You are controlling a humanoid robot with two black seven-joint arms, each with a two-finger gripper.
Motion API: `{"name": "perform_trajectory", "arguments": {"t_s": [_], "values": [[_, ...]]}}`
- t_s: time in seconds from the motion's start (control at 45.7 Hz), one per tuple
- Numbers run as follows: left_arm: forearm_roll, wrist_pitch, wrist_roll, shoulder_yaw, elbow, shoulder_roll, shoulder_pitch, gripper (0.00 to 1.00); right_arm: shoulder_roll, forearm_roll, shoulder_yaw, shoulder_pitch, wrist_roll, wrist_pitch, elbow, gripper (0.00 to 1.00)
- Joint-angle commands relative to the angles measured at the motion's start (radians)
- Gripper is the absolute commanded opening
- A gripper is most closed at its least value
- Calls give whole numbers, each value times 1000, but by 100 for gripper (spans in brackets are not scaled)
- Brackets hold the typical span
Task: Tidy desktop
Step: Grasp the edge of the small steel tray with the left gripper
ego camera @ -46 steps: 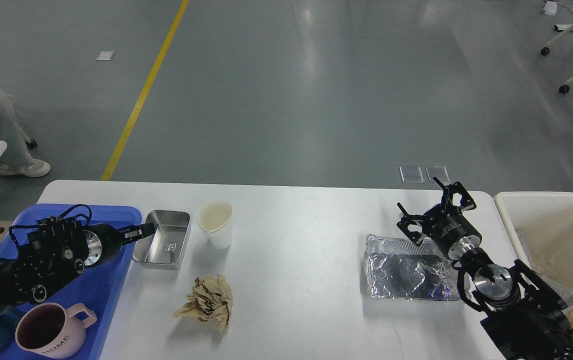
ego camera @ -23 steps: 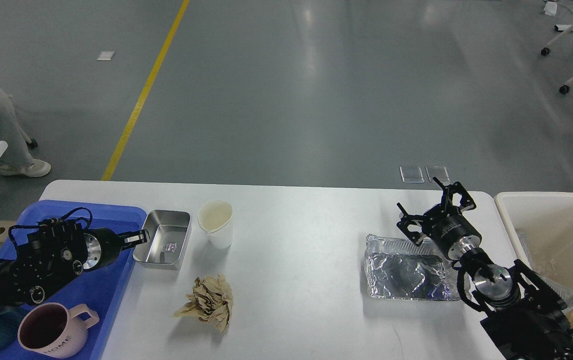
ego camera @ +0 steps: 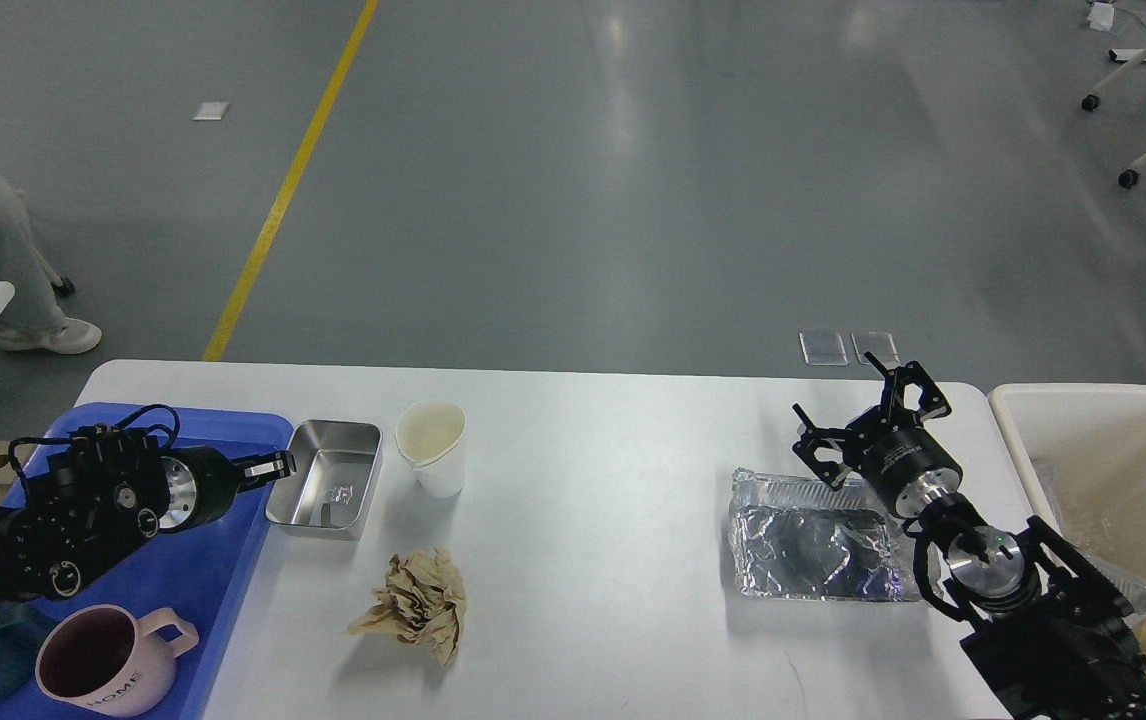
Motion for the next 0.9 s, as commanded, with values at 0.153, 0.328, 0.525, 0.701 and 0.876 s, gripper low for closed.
{"name": "perform_trajectory", "arguments": {"t_s": [0.153,0.328,0.525,0.701,0.876], "values": [[0,-3,1,3,3,-5,2,27,-2,0,0,-3,0,0,0,100],[1,-5,1,4,3,-10,10,19,-2,0,-1,-3,0,0,0,100],[1,-9,0,4,1,-11,10,4,-2,0,-1,-3,0,0,0,100],[3,-11,-2,1,-1,-8,5,1,-2,0,-1,-1,0,0,-2,100],[8,-40,-2,1,-4,-4,-2,0,0,-6,-3,2,0,-5,0,100]]}}
